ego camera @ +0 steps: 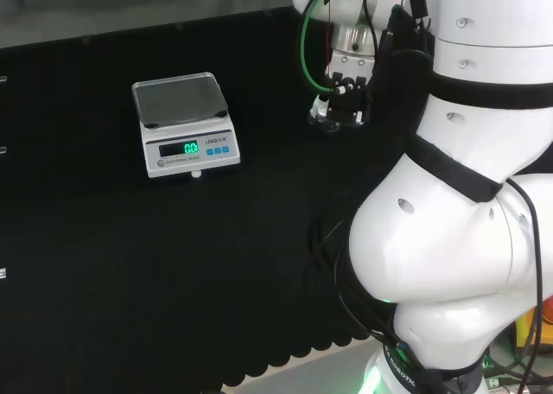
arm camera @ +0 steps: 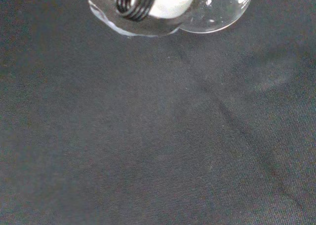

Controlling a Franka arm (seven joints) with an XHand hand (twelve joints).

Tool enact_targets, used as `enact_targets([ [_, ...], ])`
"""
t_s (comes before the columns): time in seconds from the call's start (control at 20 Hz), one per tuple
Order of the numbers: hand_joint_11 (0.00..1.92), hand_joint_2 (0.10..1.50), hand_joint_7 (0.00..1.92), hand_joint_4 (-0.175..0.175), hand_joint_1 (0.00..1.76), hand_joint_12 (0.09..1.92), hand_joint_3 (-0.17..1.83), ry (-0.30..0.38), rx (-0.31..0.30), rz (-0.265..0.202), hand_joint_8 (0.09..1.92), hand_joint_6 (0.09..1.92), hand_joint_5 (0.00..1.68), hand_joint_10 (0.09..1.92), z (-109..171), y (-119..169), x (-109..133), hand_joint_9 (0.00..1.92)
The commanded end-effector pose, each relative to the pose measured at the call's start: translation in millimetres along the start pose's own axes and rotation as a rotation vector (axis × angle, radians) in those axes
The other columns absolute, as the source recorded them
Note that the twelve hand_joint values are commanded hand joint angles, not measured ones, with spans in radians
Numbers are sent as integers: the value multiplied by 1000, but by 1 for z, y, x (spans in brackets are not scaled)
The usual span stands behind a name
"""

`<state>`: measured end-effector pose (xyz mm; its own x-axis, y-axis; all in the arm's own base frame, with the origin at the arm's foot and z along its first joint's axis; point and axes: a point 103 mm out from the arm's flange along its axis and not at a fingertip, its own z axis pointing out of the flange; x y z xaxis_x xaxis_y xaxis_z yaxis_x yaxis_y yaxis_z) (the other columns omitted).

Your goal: Pick up the beaker.

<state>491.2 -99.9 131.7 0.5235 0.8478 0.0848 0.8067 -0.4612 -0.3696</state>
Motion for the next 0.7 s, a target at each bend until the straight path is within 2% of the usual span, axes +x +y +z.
enact_targets([
  [0.05, 1186, 1216, 771, -175, 1239, 1376, 20, 0, 37, -7, 1387, 1347, 732, 1306, -19, -21, 12, 986],
  [0.3, 1199, 1222, 790, -175, 1215, 1358, 15, -3, 22, -21, 1376, 1346, 735, 1287, -37, -34, 21, 1021],
  [0.7, 1216, 1224, 793, -175, 1213, 1331, 9, -25, 19, -28, 1372, 1343, 737, 1254, -46, -49, 31, 1035],
])
